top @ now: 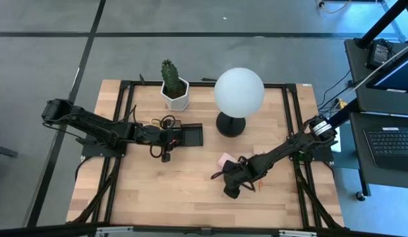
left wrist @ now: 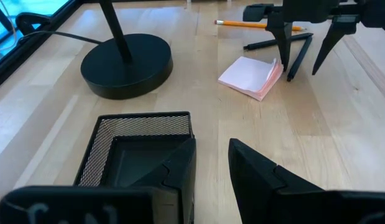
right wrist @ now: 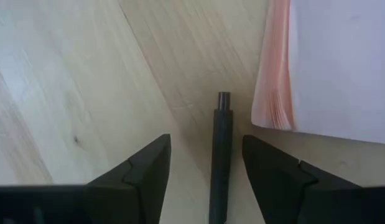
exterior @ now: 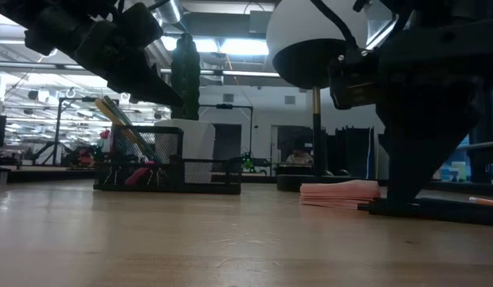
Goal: Pick and place office supplies into organizer
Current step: Put the left black pen into the black desk organizer
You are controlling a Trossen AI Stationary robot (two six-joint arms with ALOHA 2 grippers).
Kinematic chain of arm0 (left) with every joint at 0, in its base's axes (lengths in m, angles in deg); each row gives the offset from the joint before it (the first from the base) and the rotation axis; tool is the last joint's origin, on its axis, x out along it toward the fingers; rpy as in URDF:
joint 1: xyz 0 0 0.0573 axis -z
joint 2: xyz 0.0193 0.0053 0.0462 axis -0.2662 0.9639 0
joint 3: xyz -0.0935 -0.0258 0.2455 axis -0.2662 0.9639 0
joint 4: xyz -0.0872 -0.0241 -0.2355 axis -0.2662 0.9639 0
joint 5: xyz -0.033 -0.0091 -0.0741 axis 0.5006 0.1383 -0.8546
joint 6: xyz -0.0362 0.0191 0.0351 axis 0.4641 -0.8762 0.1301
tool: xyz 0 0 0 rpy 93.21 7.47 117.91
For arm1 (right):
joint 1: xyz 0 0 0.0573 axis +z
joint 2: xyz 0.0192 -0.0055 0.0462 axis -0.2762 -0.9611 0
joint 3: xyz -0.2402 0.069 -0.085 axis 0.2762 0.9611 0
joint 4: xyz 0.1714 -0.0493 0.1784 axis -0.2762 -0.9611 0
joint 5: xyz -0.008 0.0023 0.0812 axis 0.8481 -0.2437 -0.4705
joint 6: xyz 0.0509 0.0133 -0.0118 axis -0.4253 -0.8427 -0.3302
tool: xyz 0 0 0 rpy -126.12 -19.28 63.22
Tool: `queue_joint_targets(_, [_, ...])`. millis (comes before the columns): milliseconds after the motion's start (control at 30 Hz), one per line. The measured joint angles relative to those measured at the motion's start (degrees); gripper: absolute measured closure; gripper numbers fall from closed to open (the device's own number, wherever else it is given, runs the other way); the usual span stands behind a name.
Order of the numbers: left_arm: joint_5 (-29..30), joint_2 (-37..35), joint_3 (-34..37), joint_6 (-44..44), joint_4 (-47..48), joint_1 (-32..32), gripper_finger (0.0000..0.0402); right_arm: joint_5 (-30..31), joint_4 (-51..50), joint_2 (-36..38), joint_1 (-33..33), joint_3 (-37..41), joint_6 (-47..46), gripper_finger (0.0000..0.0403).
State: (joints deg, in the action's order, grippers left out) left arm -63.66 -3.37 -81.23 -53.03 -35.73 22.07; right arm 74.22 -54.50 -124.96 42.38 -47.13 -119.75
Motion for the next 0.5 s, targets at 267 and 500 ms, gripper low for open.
queue_joint_targets(267, [0.0,0.0,0.0,0.0,0.0,0.0,0.0313,0.1,-0.8,-0.1,0.0,0.0,0.2,0.0238])
queue_joint_targets(500, [0.0,0.0,0.0,0.0,0.0,0.0,0.0313,0.2,-1.9,-0.2,-0.1,0.1,0.2,0.0307])
